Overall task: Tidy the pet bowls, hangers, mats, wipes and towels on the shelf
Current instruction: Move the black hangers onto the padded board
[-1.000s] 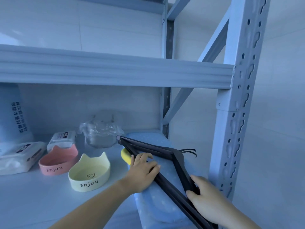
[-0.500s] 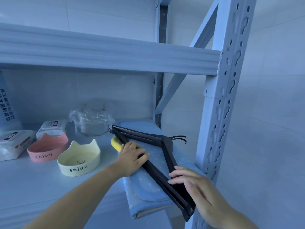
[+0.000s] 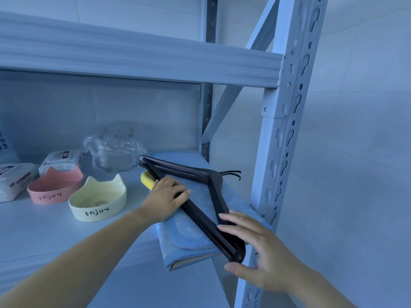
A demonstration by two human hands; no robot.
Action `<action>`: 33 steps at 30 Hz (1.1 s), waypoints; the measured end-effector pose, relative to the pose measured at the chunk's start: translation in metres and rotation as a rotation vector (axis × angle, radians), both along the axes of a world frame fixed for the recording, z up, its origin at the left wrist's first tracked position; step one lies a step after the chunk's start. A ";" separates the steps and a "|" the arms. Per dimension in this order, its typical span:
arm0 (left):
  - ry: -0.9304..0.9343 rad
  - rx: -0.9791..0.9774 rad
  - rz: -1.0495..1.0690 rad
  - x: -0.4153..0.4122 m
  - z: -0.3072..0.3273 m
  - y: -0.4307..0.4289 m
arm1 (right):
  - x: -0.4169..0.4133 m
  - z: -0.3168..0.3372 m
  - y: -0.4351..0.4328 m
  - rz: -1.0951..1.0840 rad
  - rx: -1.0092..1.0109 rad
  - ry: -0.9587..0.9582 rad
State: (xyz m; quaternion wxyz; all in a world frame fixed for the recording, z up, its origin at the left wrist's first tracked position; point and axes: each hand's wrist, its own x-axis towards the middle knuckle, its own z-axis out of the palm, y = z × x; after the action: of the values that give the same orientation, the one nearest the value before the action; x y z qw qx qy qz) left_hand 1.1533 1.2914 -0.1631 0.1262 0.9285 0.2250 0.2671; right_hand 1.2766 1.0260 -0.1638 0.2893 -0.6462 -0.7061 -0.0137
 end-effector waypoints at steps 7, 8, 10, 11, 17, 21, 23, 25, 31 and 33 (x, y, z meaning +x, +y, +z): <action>0.037 0.078 -0.035 -0.007 0.016 -0.031 | -0.001 0.005 -0.008 -0.009 -0.098 -0.024; 0.045 0.094 -0.114 -0.009 0.020 -0.044 | 0.000 0.005 -0.008 -0.005 -0.097 -0.018; 0.108 0.110 -0.288 -0.015 0.022 -0.069 | 0.000 0.005 -0.008 0.008 -0.094 -0.011; 0.154 0.120 -0.352 -0.019 0.023 -0.079 | 0.000 0.005 -0.009 0.011 -0.090 -0.007; 0.190 0.153 -0.440 -0.037 0.018 -0.090 | 0.004 -0.013 -0.011 -0.020 0.094 -0.090; 0.172 0.178 -0.410 -0.038 0.014 -0.090 | 0.006 -0.027 -0.007 0.010 0.376 -0.174; 0.188 0.176 -0.404 -0.037 0.019 -0.089 | 0.006 -0.029 -0.004 0.018 0.401 -0.173; 0.228 0.180 -0.392 -0.035 0.024 -0.087 | 0.006 -0.029 -0.003 0.013 0.377 -0.173; 0.411 0.261 -0.364 -0.023 0.048 -0.075 | 0.007 -0.023 0.002 0.005 0.269 -0.153; 0.442 0.277 -0.365 -0.018 0.054 -0.072 | 0.008 -0.022 0.006 -0.003 0.256 -0.153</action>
State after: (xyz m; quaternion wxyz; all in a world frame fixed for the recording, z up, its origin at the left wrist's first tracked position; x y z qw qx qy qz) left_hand 1.1350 1.2198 -0.1092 -0.0077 0.9975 0.0379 0.0599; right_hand 1.2848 1.0322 -0.1856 0.3146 -0.6021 -0.7177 -0.1530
